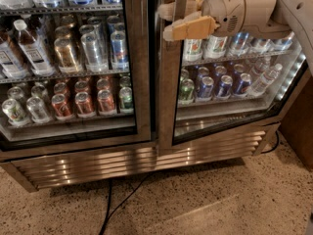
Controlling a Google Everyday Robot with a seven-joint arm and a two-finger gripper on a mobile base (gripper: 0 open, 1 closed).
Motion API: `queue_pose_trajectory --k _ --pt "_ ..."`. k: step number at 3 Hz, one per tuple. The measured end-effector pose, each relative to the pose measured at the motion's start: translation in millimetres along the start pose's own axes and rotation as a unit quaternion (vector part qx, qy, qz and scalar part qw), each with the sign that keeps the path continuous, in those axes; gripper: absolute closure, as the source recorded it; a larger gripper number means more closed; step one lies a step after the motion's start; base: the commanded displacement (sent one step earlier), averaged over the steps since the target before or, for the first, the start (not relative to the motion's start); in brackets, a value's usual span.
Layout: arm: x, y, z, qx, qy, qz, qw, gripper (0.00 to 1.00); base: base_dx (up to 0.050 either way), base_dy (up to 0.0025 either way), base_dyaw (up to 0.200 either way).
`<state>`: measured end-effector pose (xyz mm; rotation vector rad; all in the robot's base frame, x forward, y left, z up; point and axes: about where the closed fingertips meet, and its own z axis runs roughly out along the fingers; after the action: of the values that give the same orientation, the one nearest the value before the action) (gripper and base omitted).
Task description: Open right fridge door
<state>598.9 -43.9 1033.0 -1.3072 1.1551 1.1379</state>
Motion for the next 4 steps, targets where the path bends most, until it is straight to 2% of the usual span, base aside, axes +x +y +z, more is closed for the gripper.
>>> queue_pose_trajectory --k 2,3,4 --pt "-0.2 2.9 0.2 0.006 -0.001 0.001 1.0 0.33 0.0 0.0 0.0" --pt "-0.2 2.9 0.2 0.006 -0.001 0.001 1.0 0.4 0.0 0.0 0.0" --pt "-1.5 0.5 -2.7 0.013 -0.001 0.001 0.9999 0.41 0.0 0.0 0.0"
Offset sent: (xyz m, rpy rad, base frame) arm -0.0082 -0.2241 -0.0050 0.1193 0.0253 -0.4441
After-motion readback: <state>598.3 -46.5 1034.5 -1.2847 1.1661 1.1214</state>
